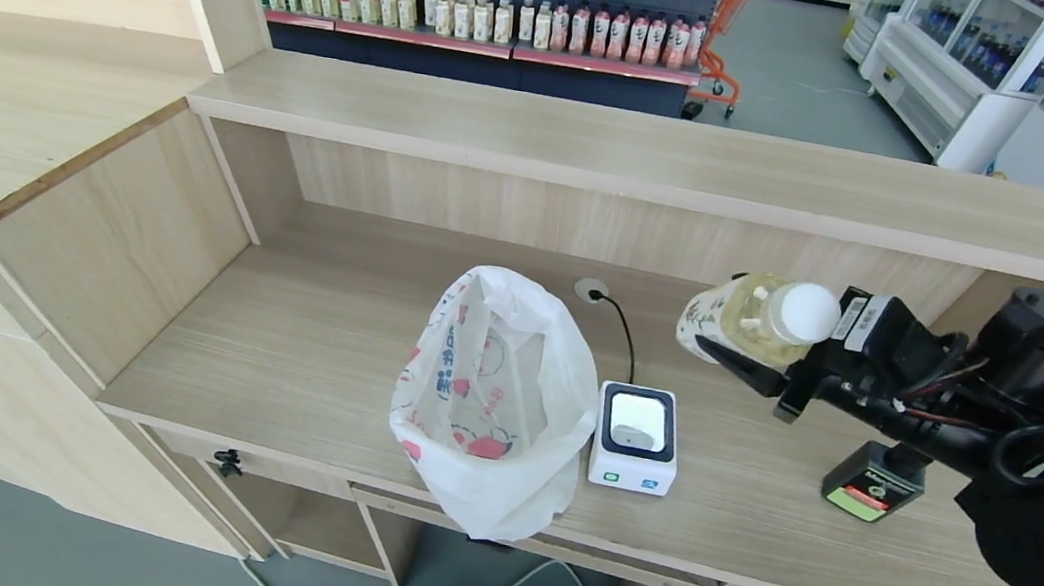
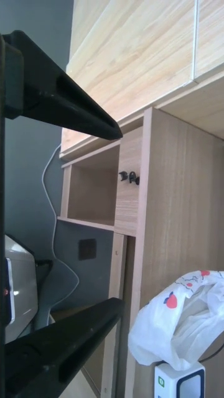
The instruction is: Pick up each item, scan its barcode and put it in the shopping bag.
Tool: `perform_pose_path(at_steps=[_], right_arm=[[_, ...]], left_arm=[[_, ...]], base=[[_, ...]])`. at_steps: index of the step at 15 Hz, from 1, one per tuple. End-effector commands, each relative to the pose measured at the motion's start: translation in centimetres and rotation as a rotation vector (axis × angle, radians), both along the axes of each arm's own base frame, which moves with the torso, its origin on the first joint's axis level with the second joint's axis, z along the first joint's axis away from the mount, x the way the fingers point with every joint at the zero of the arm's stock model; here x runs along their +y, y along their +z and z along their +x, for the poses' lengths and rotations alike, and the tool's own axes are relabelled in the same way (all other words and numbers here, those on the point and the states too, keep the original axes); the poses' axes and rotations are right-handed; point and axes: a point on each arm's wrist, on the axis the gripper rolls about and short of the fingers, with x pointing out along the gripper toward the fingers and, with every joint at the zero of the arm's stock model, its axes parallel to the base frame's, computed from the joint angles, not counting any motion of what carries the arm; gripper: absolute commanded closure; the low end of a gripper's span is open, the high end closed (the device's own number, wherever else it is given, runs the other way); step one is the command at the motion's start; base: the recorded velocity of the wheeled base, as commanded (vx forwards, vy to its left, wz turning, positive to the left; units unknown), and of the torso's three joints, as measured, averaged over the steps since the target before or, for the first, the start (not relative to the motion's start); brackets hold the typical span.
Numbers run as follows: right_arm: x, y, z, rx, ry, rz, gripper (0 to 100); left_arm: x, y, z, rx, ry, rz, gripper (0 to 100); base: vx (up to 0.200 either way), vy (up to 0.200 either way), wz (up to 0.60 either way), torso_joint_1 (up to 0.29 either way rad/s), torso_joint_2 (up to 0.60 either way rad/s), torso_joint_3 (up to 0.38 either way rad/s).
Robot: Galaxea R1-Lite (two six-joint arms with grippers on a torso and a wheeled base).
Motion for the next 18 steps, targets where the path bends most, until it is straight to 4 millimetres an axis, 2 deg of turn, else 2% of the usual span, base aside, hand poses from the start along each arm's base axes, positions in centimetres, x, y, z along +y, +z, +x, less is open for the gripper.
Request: perform_pose_path(at_steps=[1,3,8,11,18], right_arm=[[0.5,-3.3,2.0,0.023,0.059,-0.044,100],[0.3,-4.1,3.1,0.033,0.057,-0.051,100],[0.7,-6.8,4.1,0.099,0.077,-0.063,100],[0.8,-7.1,4.9,0.095,0.077,-0.062,100],[1.0,-8.2,5.1,0.128,0.081,-0.07,100]], left_arm=[[0.0,0.0,0.0,0.0,0.0,0.0,0],[0.0,0.0,0.0,0.0,0.0,0.0,0],[0.0,0.0,0.0,0.0,0.0,0.0,0],[0.0,0.0,0.0,0.001,0.0,0.0,0],[0.0,0.0,0.0,0.0,0.0,0.0,0]], base=[[0.0,0.0,0.0,0.0,0.0,0.0],[0.0,0.0,0.0,0.0,0.0,0.0],[0.0,0.0,0.0,0.0,0.0,0.0],[0.0,0.0,0.0,0.0,0.0,0.0],[0.0,0.0,0.0,0.0,0.0,0.0]])
